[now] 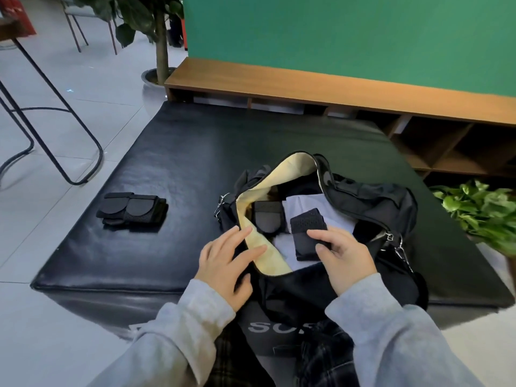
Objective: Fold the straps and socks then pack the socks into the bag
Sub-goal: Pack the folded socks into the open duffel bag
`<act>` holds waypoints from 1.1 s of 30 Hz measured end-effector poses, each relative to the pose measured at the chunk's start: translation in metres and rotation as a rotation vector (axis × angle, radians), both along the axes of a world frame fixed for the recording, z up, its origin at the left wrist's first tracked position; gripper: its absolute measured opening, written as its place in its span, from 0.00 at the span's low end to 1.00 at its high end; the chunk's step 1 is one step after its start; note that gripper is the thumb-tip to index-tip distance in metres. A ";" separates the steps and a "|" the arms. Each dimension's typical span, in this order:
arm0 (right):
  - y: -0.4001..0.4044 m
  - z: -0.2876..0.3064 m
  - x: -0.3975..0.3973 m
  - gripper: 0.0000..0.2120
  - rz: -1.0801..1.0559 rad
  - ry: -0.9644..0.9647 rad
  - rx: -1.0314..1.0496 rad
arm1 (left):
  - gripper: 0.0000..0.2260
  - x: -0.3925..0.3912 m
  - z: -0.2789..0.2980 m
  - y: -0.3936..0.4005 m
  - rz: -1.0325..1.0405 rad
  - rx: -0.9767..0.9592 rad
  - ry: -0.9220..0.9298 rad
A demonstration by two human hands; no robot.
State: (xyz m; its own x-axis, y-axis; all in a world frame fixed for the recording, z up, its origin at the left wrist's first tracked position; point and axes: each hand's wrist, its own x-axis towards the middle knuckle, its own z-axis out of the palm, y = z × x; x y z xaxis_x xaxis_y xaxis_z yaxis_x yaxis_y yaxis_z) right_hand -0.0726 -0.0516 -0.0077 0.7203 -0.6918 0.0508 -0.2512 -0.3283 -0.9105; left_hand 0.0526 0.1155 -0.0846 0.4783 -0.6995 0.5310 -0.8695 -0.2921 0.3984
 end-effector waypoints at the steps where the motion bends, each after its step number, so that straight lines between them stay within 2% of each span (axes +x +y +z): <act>1: 0.000 0.000 0.000 0.20 0.001 -0.005 0.009 | 0.22 0.001 0.001 -0.003 -0.001 0.012 -0.031; 4: 0.003 0.003 0.000 0.18 0.009 -0.014 0.016 | 0.15 0.006 0.006 -0.007 0.009 0.010 -0.074; 9: 0.010 0.011 0.010 0.17 0.082 -0.007 -0.023 | 0.11 0.002 0.022 -0.003 -0.010 -0.022 -0.061; 13: 0.010 0.010 0.032 0.14 0.236 0.191 -0.178 | 0.09 -0.004 0.031 -0.001 -0.007 -0.039 -0.084; 15: 0.011 0.007 0.044 0.15 0.323 0.295 -0.227 | 0.13 -0.005 0.032 0.001 -0.008 -0.040 -0.103; 17: 0.007 0.006 0.053 0.15 0.330 0.372 -0.282 | 0.13 -0.005 0.034 0.003 -0.026 -0.037 -0.111; 20: -0.001 0.006 0.063 0.16 0.367 0.435 -0.380 | 0.06 -0.008 0.041 0.008 -0.040 -0.058 -0.129; 22: -0.005 0.005 0.065 0.17 0.393 0.477 -0.428 | 0.06 -0.012 0.050 0.009 -0.048 -0.086 -0.167; 26: -0.007 0.006 0.062 0.15 0.341 0.461 -0.490 | 0.07 -0.016 0.064 0.008 -0.058 -0.114 -0.270; 29: -0.001 0.013 0.059 0.14 0.360 0.459 -0.431 | 0.10 -0.016 0.064 0.007 -0.026 -0.115 -0.239; 33: 0.010 0.015 0.056 0.15 0.398 0.485 -0.380 | 0.07 -0.017 0.063 0.005 -0.020 -0.096 -0.205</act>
